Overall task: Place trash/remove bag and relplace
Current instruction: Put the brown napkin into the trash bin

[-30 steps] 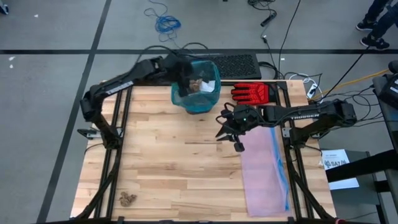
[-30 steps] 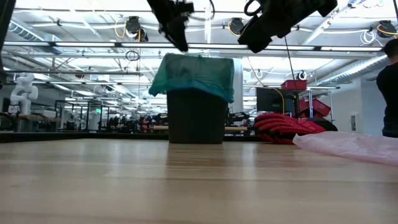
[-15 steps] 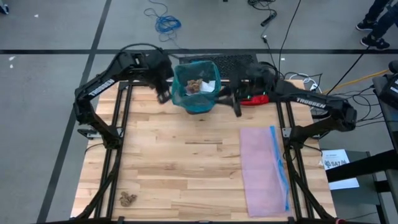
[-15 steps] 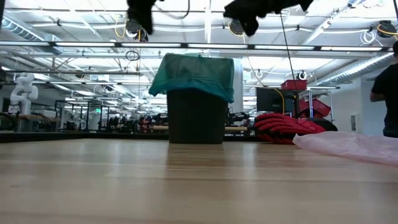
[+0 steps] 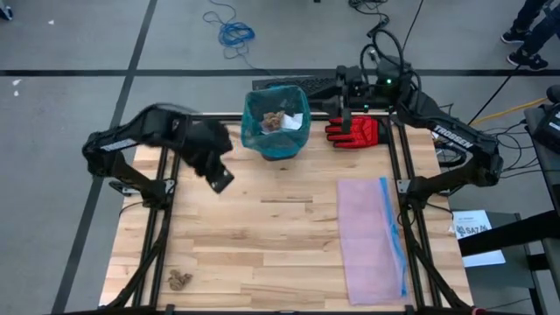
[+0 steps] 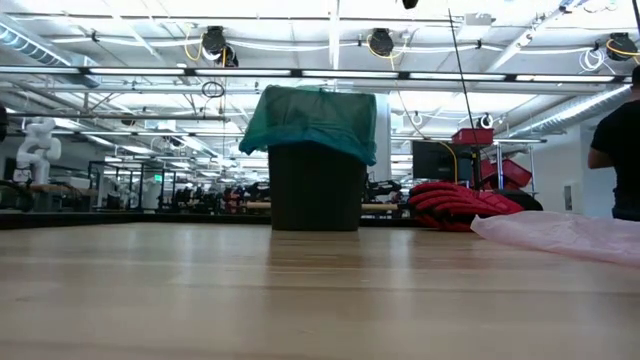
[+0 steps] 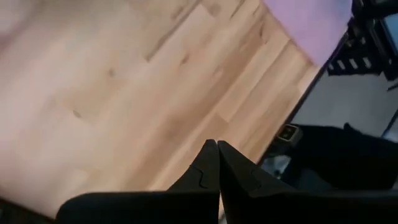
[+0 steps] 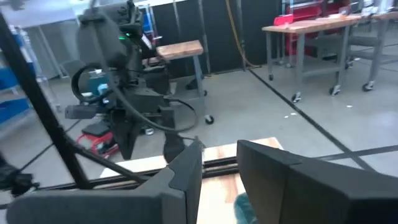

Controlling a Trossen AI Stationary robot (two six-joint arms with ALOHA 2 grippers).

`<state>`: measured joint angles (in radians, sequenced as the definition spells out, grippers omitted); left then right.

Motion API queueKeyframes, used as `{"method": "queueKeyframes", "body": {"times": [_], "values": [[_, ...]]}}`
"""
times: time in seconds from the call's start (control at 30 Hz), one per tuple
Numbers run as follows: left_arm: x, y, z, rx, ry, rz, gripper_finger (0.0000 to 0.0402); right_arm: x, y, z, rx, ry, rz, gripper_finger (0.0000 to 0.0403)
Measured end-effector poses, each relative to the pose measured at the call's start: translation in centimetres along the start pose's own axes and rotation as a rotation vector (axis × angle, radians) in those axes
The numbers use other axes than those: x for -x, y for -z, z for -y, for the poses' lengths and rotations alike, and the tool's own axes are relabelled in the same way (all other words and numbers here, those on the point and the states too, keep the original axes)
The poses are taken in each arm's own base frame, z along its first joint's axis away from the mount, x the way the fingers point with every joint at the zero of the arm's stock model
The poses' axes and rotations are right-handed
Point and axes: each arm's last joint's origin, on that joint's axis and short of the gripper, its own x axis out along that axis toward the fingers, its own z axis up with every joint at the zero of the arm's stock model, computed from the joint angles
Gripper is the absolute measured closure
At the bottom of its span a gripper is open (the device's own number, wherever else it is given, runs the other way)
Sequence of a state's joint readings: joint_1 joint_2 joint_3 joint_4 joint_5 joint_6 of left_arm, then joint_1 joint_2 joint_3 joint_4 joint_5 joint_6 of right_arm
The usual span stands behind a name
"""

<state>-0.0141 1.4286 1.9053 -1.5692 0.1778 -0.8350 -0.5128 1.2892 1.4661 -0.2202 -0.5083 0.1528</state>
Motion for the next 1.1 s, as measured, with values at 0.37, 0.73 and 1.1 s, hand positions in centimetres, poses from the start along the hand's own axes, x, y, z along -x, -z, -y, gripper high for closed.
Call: {"method": "queueKeyframes", "body": {"times": [0.37, 0.73, 1.1], "values": [[-5.4, 7.5, 5.8, 0.253, -0.160, -0.141, 0.0401, -0.3, 0.2, -0.9, -0.050, -0.101, -0.028, 0.0309], [-12.8, 14.3, 12.3, 0.625, -0.162, -0.252, 0.0401, -0.4, 0.3, -1.5, -0.092, -0.199, -0.048, 0.0309], [-20.2, 21.0, 13.4, 0.733, -0.575, -0.545, 0.0338, 0.0, 0.1, -1.9, -0.138, -0.247, -0.054, 0.0309]]}}
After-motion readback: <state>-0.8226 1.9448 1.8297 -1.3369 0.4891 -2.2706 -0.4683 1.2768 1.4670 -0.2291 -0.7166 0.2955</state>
